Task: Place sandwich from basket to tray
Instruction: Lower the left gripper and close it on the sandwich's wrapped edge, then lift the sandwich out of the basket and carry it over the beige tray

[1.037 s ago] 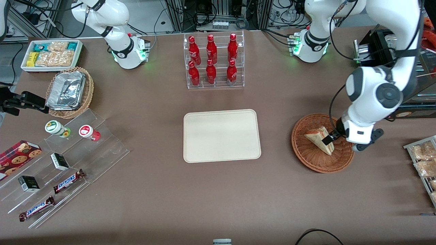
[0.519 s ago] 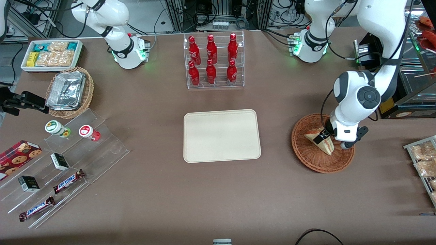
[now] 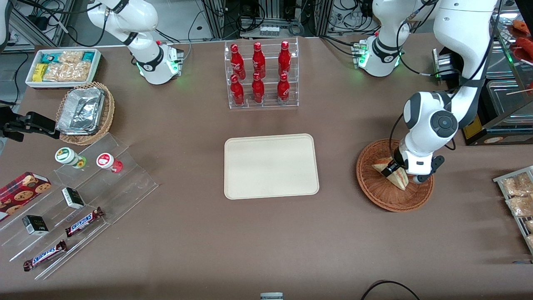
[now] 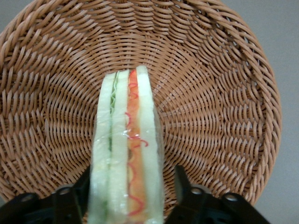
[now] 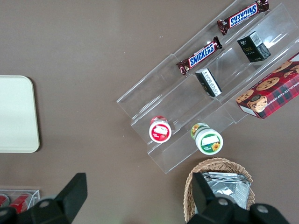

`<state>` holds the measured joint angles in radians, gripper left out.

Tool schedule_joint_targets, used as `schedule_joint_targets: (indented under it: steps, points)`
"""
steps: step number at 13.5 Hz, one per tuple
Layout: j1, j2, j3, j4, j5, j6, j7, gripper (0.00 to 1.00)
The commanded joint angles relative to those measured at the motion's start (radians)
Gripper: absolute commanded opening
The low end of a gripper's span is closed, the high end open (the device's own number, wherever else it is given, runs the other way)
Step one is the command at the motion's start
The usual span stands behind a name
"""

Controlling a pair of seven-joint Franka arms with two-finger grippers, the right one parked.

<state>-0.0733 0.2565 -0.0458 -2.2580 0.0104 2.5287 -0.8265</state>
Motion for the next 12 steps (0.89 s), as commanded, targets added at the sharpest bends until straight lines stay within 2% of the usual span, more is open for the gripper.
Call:
schedule_joint_targets:
  steps: [1,4,7,8,10,12]
  points:
    - [-0.017,-0.034,0.006,0.020,0.014,-0.069,-0.026,0.00]
    - [-0.029,-0.098,0.003,0.099,0.035,-0.261,-0.026,0.00]
    - [-0.104,-0.099,0.003,0.364,0.056,-0.613,-0.023,0.00]
    - [-0.132,-0.086,0.001,0.441,0.057,-0.680,-0.023,0.00]
    - [-0.225,-0.040,0.000,0.564,0.056,-0.741,-0.010,0.00]
    - [-0.302,0.009,0.000,0.627,0.048,-0.740,0.068,0.00]
